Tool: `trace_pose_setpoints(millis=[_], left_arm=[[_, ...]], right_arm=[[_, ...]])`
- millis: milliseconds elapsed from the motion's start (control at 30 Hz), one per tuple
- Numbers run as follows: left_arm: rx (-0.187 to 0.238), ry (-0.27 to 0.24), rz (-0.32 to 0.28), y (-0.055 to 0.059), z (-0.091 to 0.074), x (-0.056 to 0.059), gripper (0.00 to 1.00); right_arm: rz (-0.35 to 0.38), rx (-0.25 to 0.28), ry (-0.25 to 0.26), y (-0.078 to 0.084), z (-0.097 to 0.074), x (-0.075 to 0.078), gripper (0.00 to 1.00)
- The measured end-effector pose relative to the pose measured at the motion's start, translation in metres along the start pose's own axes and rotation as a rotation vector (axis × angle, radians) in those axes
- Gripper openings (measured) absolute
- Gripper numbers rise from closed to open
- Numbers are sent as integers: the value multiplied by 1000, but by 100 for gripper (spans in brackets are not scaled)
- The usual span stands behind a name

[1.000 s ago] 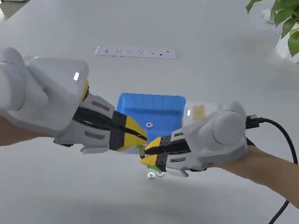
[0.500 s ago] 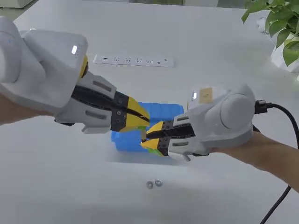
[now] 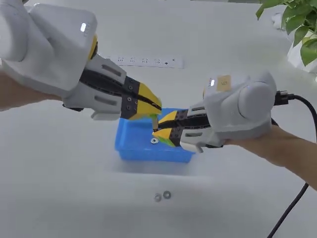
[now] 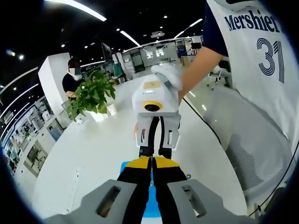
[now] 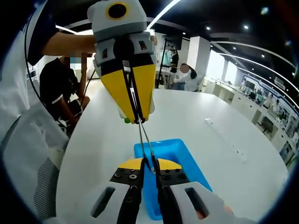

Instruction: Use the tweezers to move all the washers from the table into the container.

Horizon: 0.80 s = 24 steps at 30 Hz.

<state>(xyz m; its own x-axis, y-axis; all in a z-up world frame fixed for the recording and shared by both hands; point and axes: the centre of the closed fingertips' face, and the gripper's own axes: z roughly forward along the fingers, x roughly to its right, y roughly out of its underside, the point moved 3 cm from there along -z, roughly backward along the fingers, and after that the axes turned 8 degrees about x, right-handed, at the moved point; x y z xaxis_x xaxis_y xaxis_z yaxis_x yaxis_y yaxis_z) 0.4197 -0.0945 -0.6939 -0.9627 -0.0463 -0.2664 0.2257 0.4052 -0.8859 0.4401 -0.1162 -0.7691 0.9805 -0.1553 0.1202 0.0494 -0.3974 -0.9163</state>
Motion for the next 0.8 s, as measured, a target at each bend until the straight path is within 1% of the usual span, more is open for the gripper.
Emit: trace_pose_setpoints(millis=[267,400,433,600,733,800], left_arm=[[-9,-9,-6,12,5,-11,5],[-11,-13,-19,19,6,-15,5],[-13,-16,-23,22,7,-16,5],[-25,-16,-51,35,11,-17,5],[-22,-20,-79,44,15,-17,5],[-18,-24,-89,47,16,-19,5]], right_arm=[[5,-16,14,8,7,10,11],[13,-23,17,13,12,16,11],[16,-28,15,15,13,16,11],[34,-49,2,25,20,17,11],[26,-74,-6,33,24,17,11],[37,-76,-5,36,25,18,11]])
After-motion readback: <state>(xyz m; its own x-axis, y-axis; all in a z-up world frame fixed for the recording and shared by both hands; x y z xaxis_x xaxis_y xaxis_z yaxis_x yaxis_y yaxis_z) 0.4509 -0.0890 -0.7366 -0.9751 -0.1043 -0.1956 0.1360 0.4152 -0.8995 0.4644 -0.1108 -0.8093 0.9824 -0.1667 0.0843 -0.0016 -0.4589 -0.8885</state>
